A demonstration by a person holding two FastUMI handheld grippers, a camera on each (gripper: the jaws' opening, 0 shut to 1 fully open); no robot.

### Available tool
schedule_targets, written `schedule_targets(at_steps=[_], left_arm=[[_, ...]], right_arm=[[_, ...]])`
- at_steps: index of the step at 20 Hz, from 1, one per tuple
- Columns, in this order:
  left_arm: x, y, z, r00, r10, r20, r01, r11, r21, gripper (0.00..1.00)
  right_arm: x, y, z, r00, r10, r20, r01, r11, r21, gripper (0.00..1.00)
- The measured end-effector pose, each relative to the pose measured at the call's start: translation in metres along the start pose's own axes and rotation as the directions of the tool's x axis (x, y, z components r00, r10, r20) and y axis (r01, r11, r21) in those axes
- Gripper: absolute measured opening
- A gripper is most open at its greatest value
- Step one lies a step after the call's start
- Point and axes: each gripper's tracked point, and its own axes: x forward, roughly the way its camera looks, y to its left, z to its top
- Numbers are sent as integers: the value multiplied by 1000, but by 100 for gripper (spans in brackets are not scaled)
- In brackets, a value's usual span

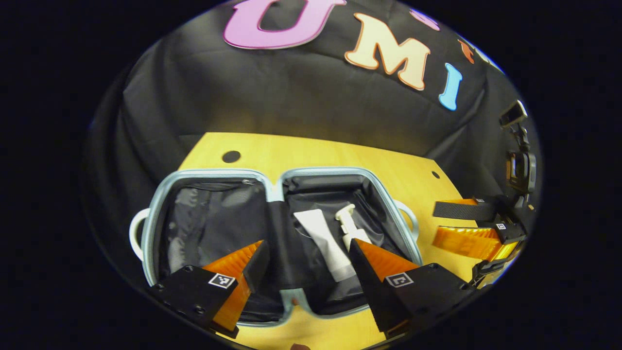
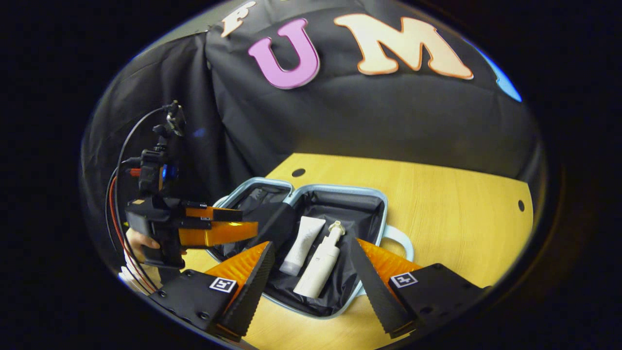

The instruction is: First open the suitcase, pack the skin care products into it, and then close the suitcase.

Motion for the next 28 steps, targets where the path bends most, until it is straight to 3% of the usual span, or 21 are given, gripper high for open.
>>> schedule_targets(at_steps=[5,8,10,11,13,16,21,28], left_arm=[[-44,80,1,987,129,93,-123,990,-71,95],[-65,137,-9,969,217,114,-202,970,-133,95],[-78,173,-19,959,259,116,-233,952,-197,95],[-84,190,-21,954,272,125,-238,943,-231,95],[-88,227,-20,940,306,150,-258,927,-271,95],[-77,260,-31,950,285,126,-237,924,-300,95],[-19,263,-57,974,212,73,-182,938,-295,95],[1,275,-59,981,184,58,-161,946,-282,94]], right_arm=[[-46,0,-3,966,-54,253,63,998,-31,99],[-87,-22,-8,902,-156,401,190,981,-46,94],[-112,-29,-16,857,-207,472,257,966,-43,98],[-121,-28,-23,841,-223,493,275,961,-36,95],[-133,-26,-40,820,-251,514,304,953,-20,98],[-150,-25,-55,782,-293,550,341,940,16,99],[-173,-43,-77,715,-386,583,403,909,107,98],[-194,-65,-104,674,-488,554,462,864,199,98]])
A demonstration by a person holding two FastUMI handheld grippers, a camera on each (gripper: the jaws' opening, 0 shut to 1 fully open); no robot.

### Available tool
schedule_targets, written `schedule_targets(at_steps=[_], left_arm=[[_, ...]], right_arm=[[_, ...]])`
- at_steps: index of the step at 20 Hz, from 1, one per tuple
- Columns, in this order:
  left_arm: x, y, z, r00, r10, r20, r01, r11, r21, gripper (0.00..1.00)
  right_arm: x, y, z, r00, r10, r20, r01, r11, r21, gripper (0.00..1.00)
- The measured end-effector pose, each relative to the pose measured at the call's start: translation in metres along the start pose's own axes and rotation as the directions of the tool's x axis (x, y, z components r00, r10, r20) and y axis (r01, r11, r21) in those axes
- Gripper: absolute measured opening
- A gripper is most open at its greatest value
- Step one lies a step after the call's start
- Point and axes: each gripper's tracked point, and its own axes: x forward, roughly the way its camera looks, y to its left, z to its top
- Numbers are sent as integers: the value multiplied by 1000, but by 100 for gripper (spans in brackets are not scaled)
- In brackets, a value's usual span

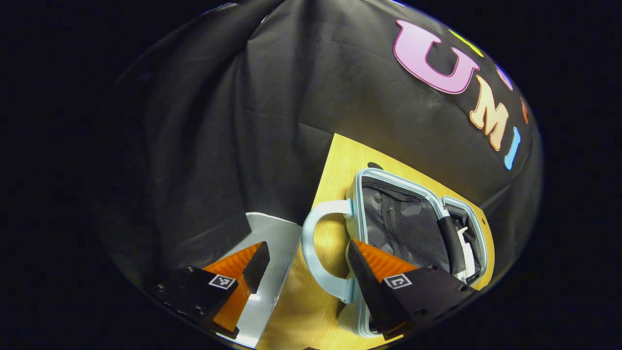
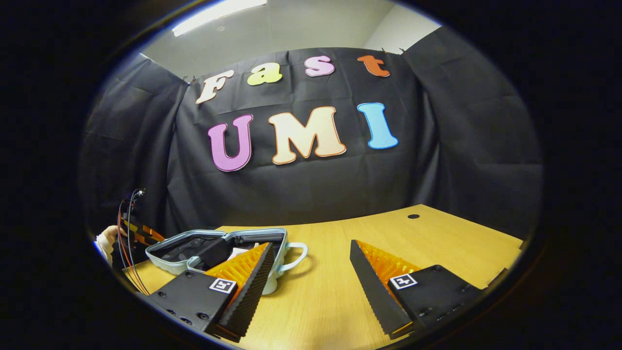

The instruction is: First open the suitcase, pack the skin care products into it, and then close the suitcase.

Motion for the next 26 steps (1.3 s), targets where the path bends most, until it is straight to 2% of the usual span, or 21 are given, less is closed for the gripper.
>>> schedule_targets(at_steps=[2,3,4,6,7,9,10,12,14,15,17,23,26], left_arm=[[8,2,-4,1000,-7,-15,7,1000,-5,93],[10,4,-6,1000,-14,-20,13,1000,-12,95],[14,5,-7,1000,-16,-27,16,1000,-20,89],[19,4,-14,998,-28,-52,26,999,-35,75],[22,-3,-18,996,-57,-64,54,997,-52,55],[23,-2,-16,997,-46,-57,43,998,-55,14],[21,-4,-13,998,-51,-48,48,997,-57,18],[9,-13,-2,997,-69,-28,66,993,-97,7],[0,-20,-2,997,-65,-45,60,991,-117,0],[-4,-21,-1,997,-58,-42,53,992,-119,0],[-19,-27,11,999,-47,-24,44,993,-113,0],[-70,-82,62,997,0,80,2,1000,-20,0],[-104,-118,87,993,51,105,-55,998,43,1]], right_arm=[[-6,-1,3,1000,-9,10,9,1000,-7,96],[-8,-1,5,1000,-11,16,11,1000,-8,98],[-11,-1,7,1000,-14,22,14,1000,-9,96],[-17,-6,11,999,-27,32,27,1000,-15,98],[-19,-9,11,999,-34,35,35,999,-20,99],[-24,-16,9,998,-53,30,54,998,-34,98],[-25,-19,7,998,-60,27,61,997,-40,98],[-28,-26,4,998,-68,18,69,997,-34,98],[-29,-33,1,998,-69,14,70,997,-19,98],[-28,-38,-2,997,-72,10,73,997,-16,96],[-29,-47,-6,997,-82,3,82,996,-23,98],[-33,-64,-25,997,-81,-19,80,994,-69,98],[-39,-66,-36,999,-44,-28,43,998,-41,99]])
